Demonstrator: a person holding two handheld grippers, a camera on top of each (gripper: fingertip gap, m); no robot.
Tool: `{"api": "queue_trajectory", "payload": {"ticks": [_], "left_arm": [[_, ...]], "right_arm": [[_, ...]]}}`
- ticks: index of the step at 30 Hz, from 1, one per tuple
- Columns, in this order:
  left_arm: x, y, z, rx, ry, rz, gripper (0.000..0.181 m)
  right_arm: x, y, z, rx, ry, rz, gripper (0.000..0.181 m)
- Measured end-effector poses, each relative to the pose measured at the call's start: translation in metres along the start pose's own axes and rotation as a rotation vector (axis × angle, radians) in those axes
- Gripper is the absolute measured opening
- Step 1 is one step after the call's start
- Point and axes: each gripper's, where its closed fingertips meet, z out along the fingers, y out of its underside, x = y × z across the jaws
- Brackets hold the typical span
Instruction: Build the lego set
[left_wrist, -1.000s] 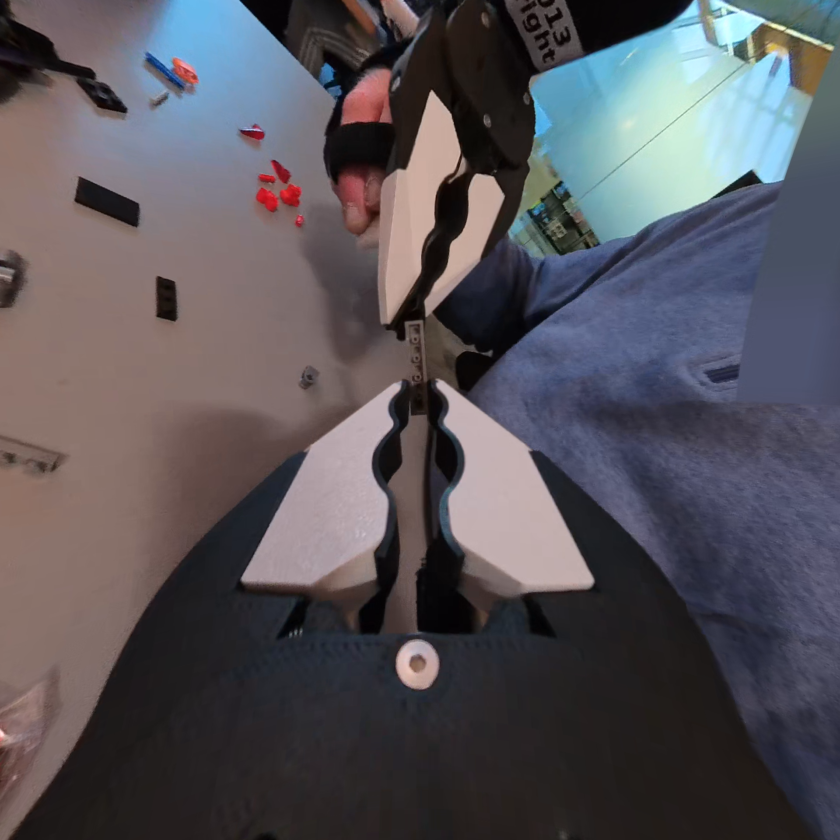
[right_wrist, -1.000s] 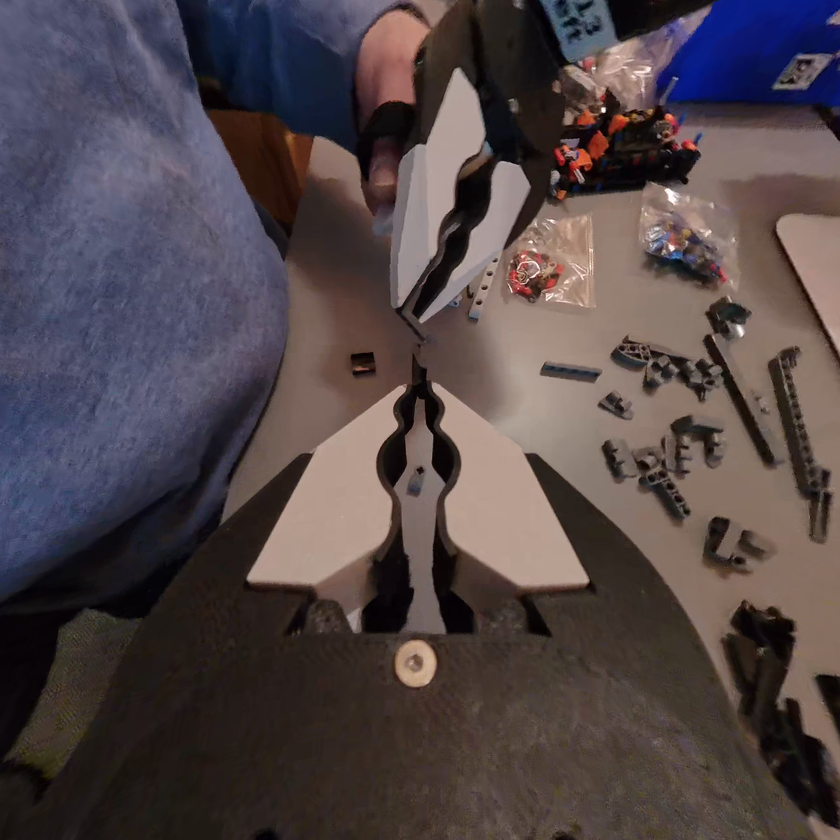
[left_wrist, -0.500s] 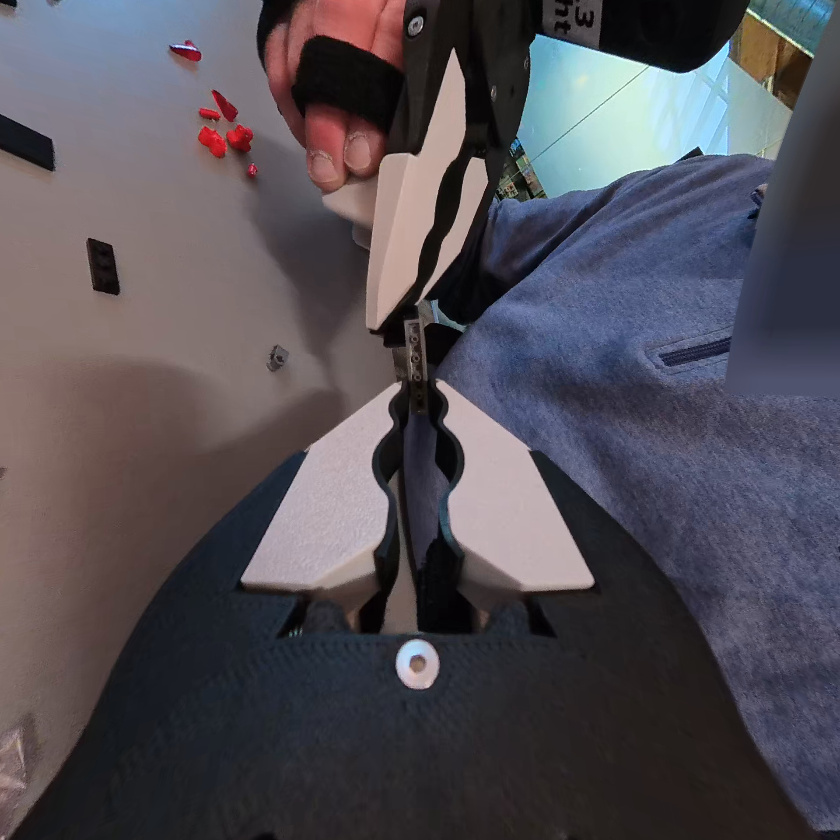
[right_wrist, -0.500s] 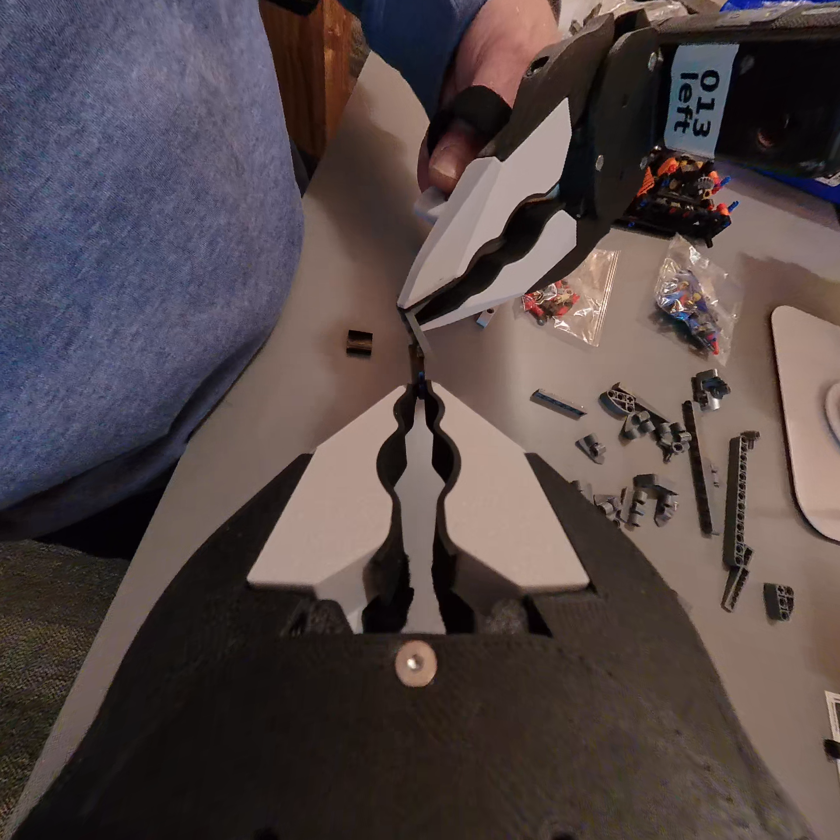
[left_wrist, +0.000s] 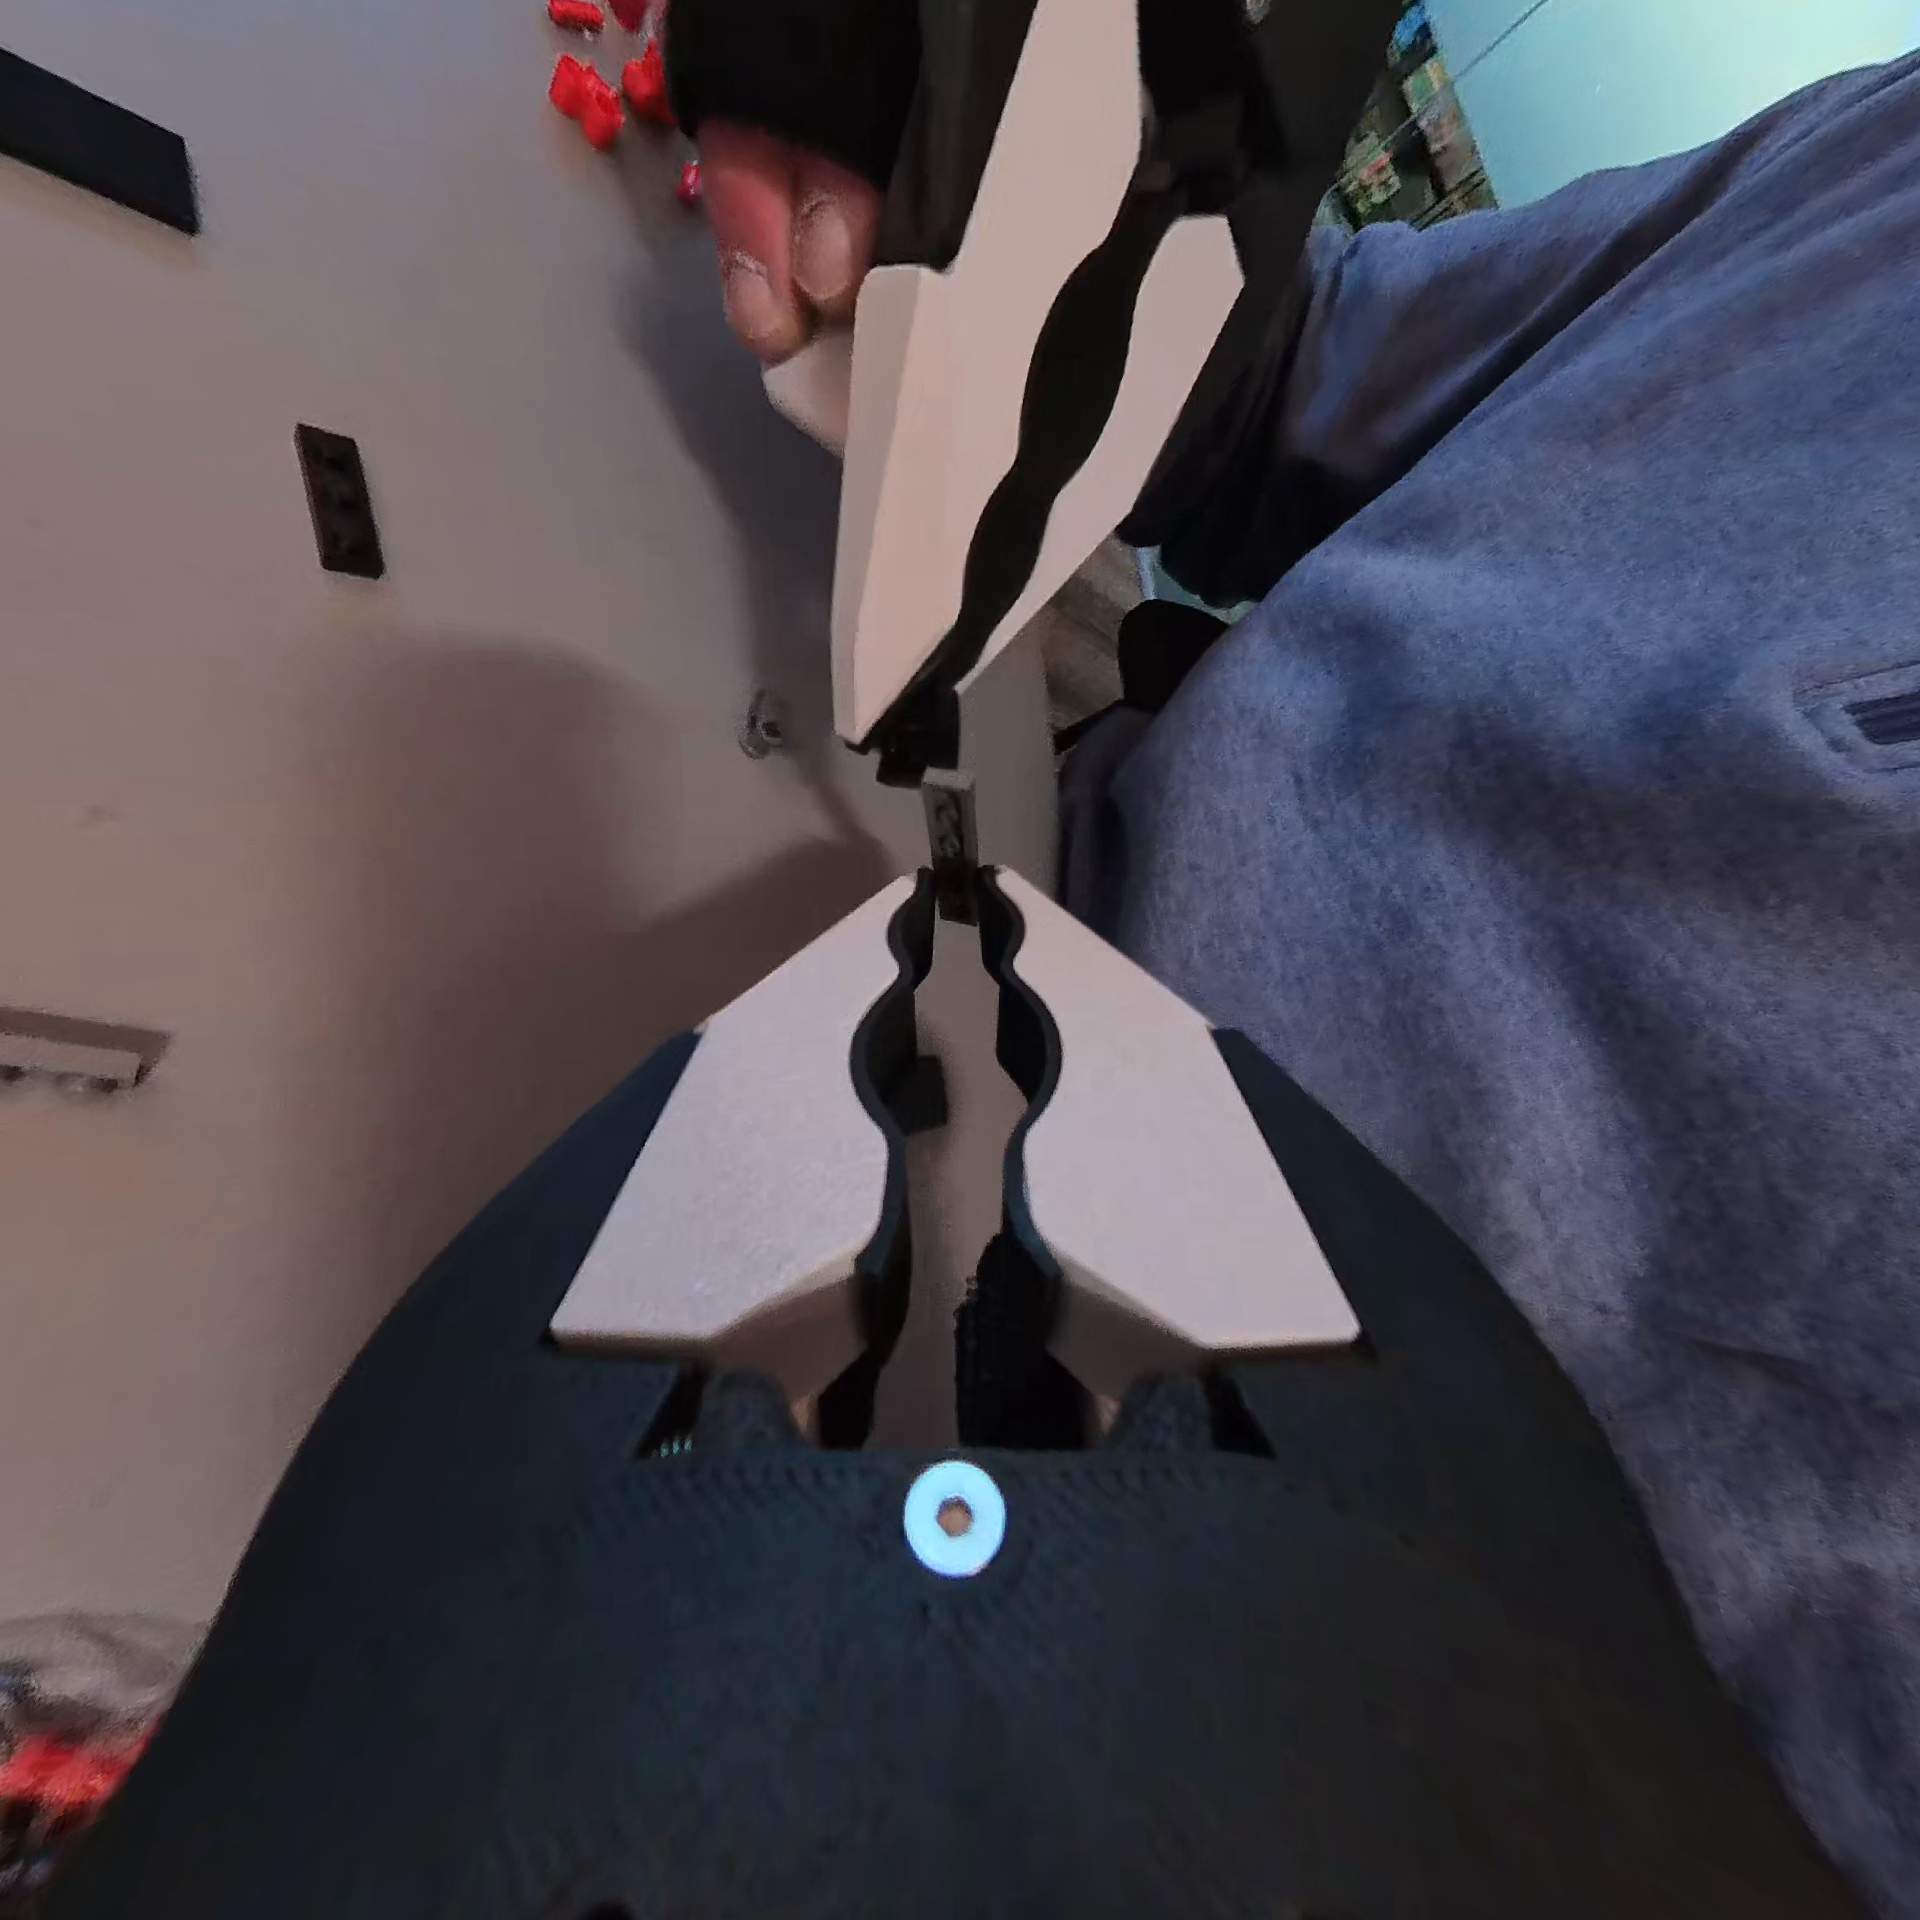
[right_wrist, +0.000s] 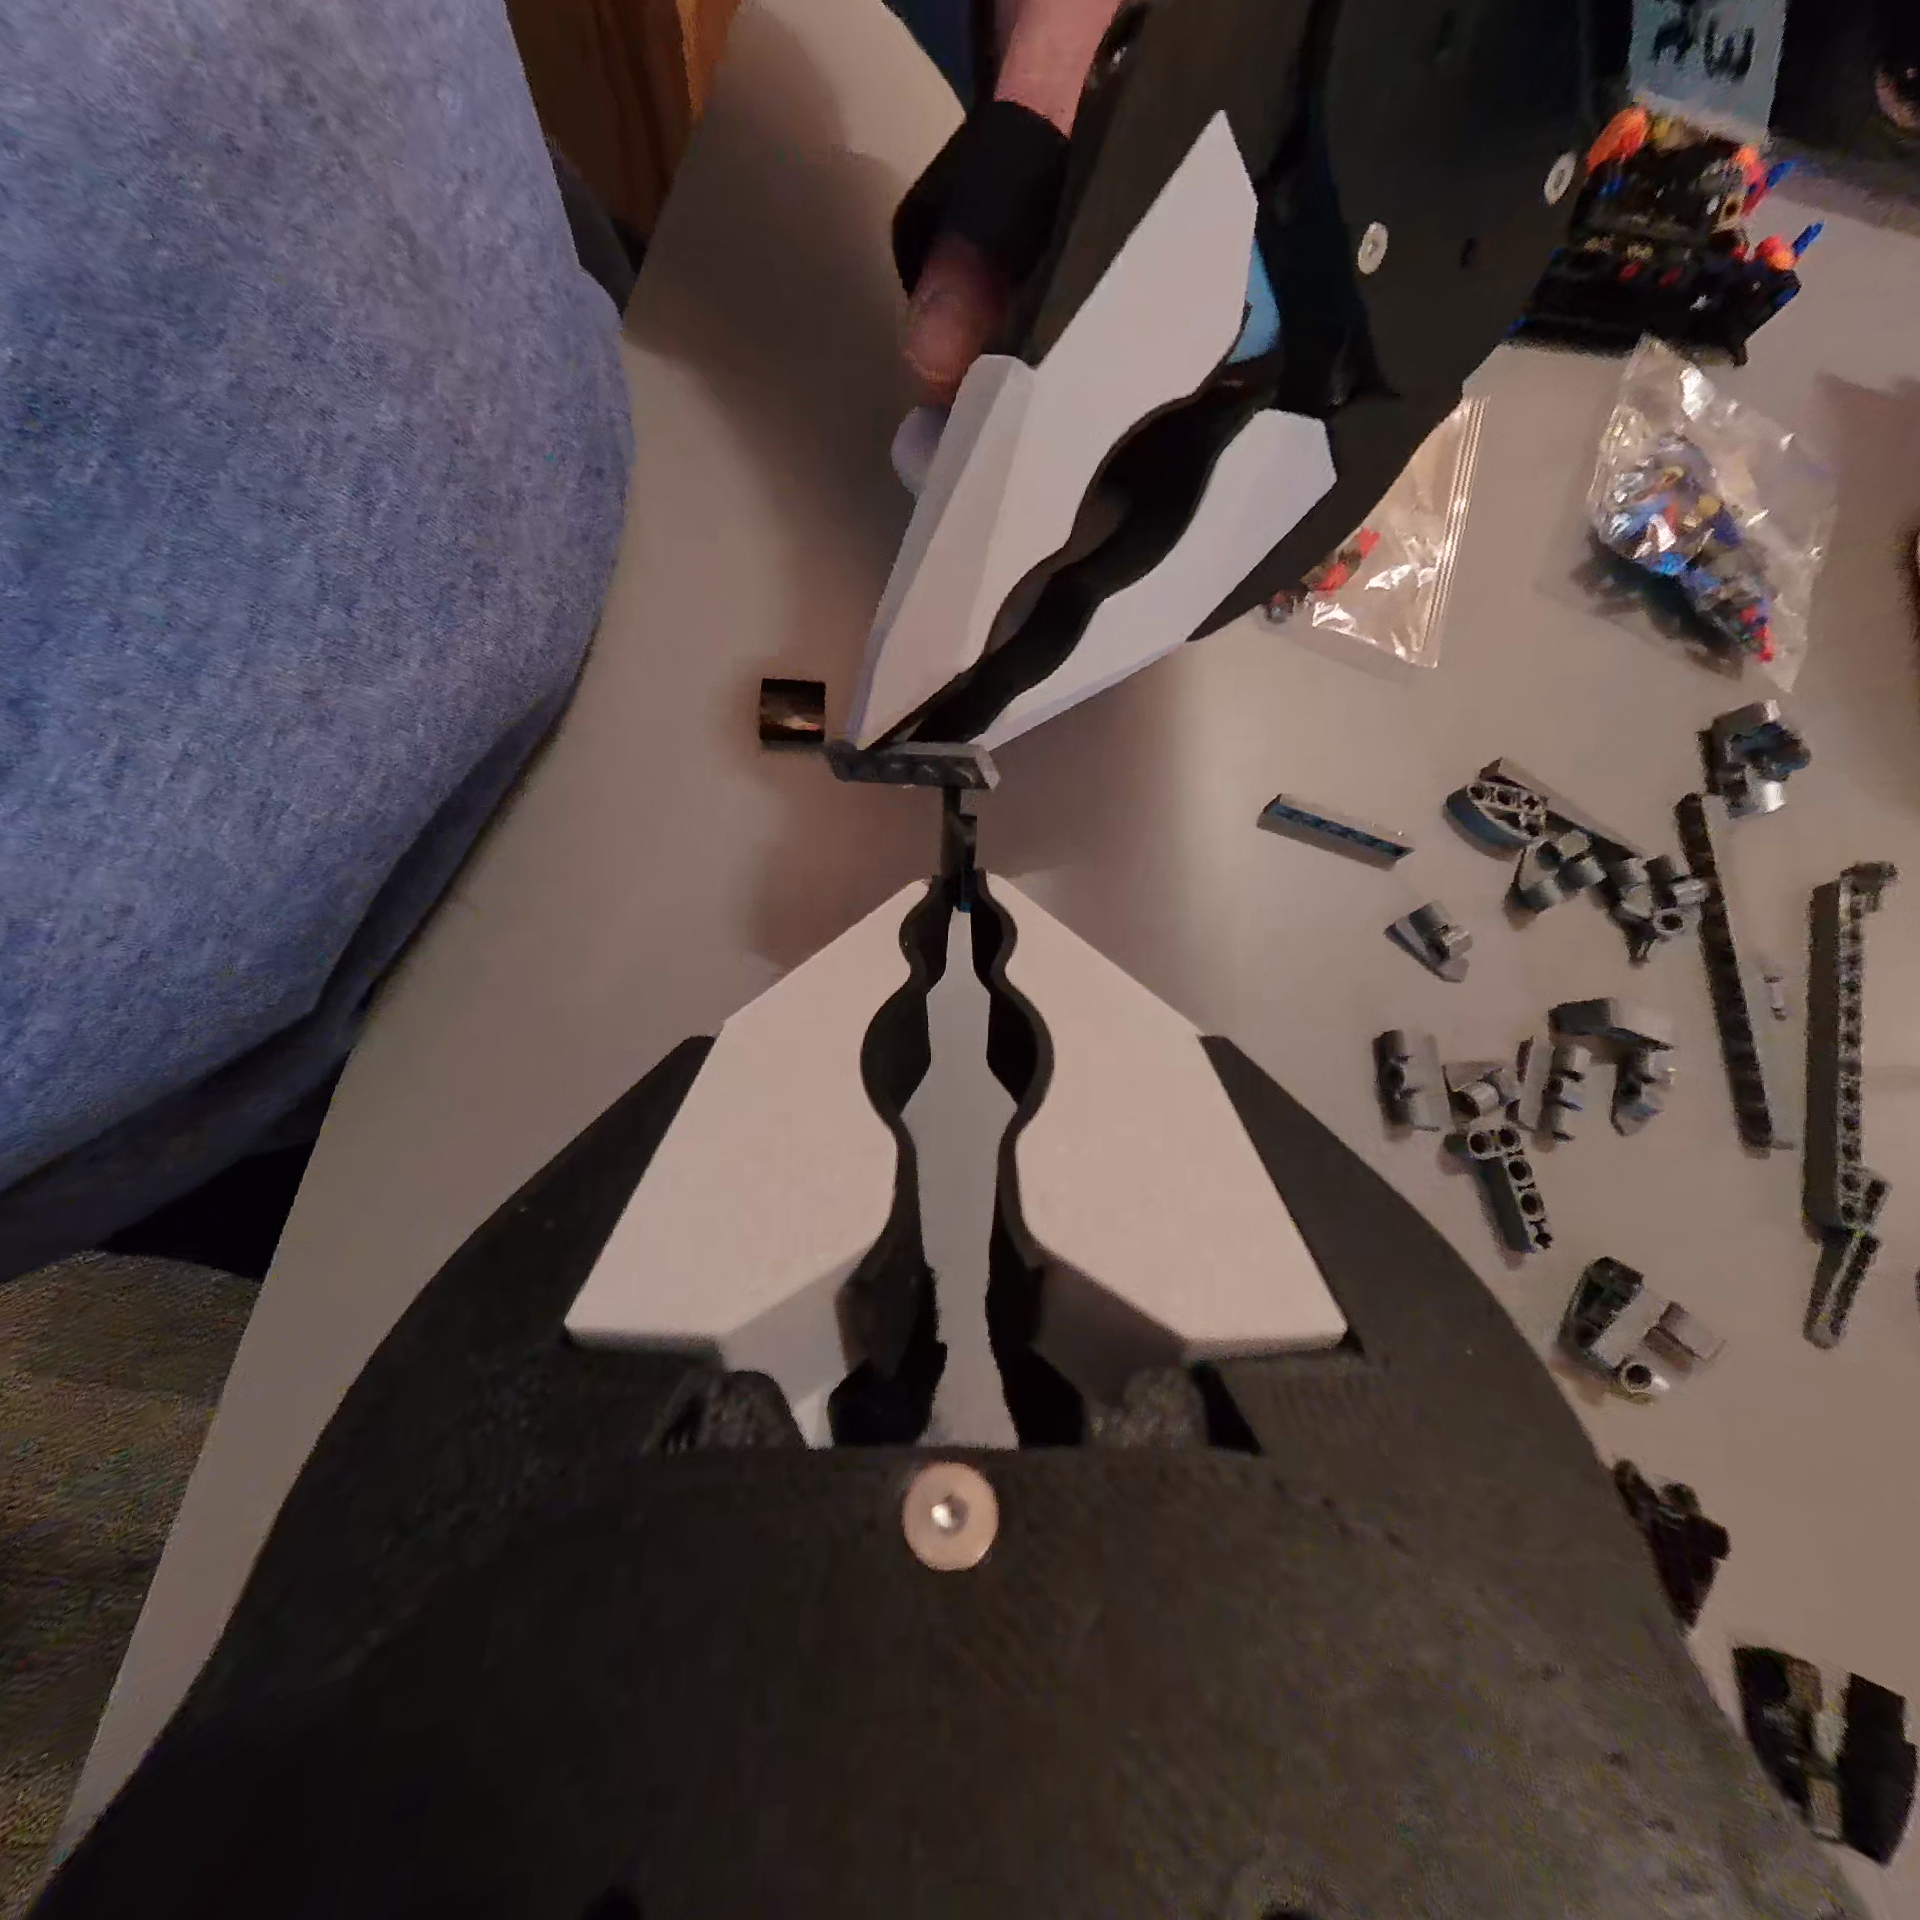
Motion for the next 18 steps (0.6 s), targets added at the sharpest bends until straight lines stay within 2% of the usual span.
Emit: {"api": "queue_trajectory", "payload": {"ticks": [1, 8, 11, 13, 18], "left_arm": [[-0.003, 0.001, 0.001, -0.011, -0.02, 0.008, 0.006], [-0.016, 0.006, 0.005, -0.06, -0.105, 0.062, 0.006], [-0.019, 0.008, 0.001, -0.082, -0.119, 0.064, 0.006], [-0.02, 0.006, -0.002, -0.076, -0.129, 0.066, 0.005], [-0.02, 0.005, -0.004, -0.044, -0.136, 0.062, 0.005]], "right_arm": [[0.0, 0.003, 0.002, -0.012, -0.004, 0.011, 0.001], [-0.001, 0.014, 0.01, -0.049, -0.017, 0.066, 0.001], [-0.008, 0.028, 0.012, -0.13, -0.079, 0.123, 0.001], [-0.01, 0.04, 0.017, -0.192, -0.12, 0.172, 0.001], [-0.007, 0.042, 0.021, -0.234, -0.165, 0.266, 0.003]]}}
